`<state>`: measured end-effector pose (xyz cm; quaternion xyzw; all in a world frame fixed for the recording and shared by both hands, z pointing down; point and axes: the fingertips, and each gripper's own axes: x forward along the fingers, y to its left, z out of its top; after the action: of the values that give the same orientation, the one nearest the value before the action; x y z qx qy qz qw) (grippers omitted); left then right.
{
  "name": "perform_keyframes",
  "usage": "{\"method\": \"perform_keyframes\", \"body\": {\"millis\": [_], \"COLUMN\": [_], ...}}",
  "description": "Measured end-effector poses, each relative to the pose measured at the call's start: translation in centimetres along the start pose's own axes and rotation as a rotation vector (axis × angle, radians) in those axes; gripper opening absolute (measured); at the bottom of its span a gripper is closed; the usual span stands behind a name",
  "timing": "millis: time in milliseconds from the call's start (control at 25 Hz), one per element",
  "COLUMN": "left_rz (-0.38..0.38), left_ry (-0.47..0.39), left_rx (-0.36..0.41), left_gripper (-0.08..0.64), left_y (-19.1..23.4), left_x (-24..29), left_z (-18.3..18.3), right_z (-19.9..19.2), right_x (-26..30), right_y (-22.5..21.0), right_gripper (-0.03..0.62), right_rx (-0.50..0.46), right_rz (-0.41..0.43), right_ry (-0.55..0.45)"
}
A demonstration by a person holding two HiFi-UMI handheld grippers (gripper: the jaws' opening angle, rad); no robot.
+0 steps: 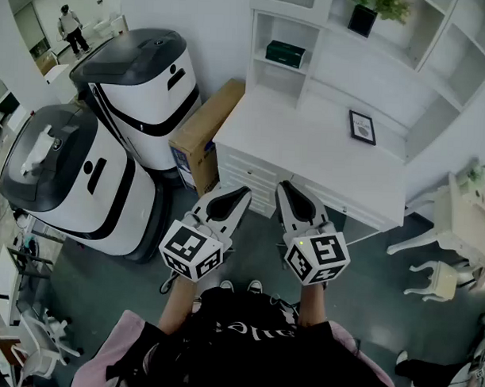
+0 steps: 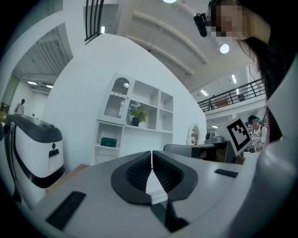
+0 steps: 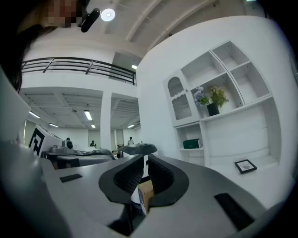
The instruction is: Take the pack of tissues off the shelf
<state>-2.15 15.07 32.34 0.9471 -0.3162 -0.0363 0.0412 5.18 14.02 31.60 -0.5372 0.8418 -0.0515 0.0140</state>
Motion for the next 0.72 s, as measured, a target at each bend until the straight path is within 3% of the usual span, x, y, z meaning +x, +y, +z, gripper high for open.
{"method": "perform_keyframes", "body": {"millis": [720], "left_rz": [-0.003], "left_ry": [0.047], "left_rx": [0.006], "left_gripper": [0.021], "left_y": [-1.5], "left_x": [3.6], "left_z": [-1.5], "right_z": [0.0], "right_x": [-0.7], "right_y": [-4.2], "right_gripper": [0.064], "right_rx": [0.044], "right_rz": [0.015], "right_ry": [-0.043]}}
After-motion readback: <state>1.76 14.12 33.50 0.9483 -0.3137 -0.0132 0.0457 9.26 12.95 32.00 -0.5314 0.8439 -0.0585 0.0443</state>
